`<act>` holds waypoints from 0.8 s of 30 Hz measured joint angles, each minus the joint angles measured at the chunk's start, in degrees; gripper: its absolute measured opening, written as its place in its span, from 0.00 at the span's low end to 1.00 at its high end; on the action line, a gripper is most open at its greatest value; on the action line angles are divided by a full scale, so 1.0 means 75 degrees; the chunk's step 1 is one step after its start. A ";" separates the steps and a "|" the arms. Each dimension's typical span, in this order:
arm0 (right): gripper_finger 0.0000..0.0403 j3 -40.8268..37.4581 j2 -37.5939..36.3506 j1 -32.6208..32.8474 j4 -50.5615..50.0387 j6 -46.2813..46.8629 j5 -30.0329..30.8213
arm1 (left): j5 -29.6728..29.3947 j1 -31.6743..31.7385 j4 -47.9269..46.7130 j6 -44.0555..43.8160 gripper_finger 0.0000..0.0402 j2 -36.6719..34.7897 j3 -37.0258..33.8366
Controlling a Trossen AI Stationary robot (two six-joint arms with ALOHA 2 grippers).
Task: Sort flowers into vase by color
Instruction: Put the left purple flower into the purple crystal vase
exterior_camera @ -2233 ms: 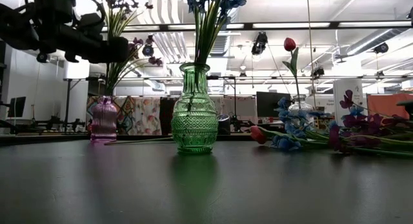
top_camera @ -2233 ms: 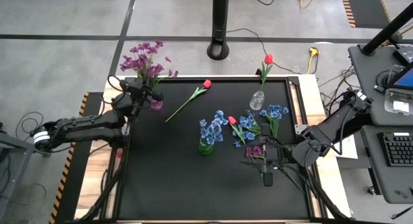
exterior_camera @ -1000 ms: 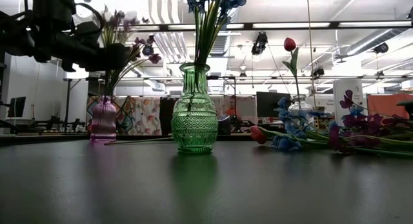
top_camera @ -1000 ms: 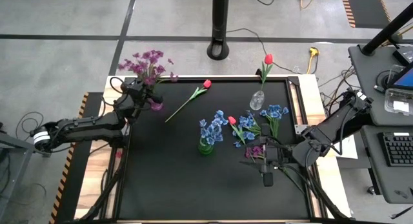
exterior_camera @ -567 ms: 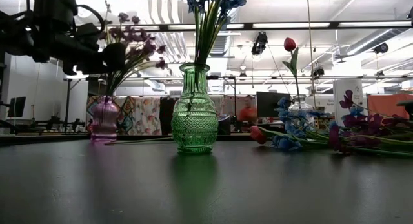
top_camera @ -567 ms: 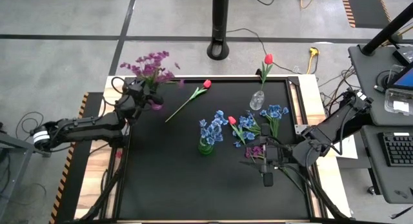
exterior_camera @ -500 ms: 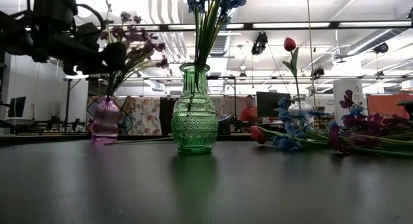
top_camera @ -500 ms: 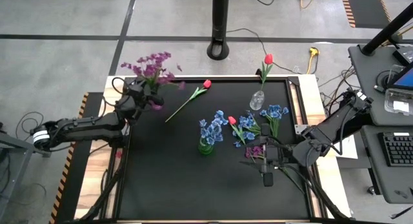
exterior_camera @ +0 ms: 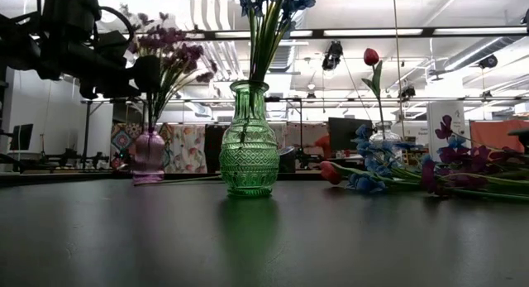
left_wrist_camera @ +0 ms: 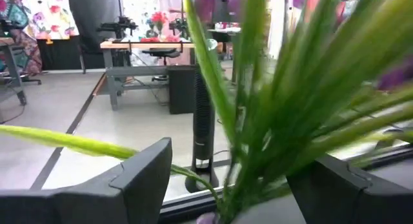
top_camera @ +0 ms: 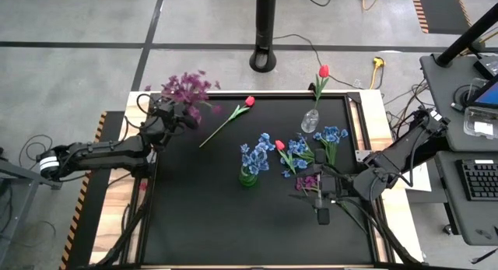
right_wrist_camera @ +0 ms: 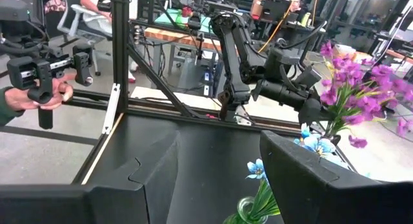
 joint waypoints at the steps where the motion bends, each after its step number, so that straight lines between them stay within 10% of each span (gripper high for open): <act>1: 0.52 0.0000 0.0000 0.0000 0.0000 -0.0002 0.0000 | -0.0084 0.0000 -0.0002 -0.0007 0.68 0.0000 -0.0001; 16: 0.52 0.0006 0.0000 0.0000 0.0233 -0.0208 0.0003 | -0.0783 -0.0006 -0.0405 -0.0476 0.68 -0.0235 0.0219; 24: 0.52 0.0006 0.0000 0.0000 0.0232 -0.0205 0.0004 | -0.0744 -0.0020 -0.4622 -0.1982 0.70 -0.0404 0.1475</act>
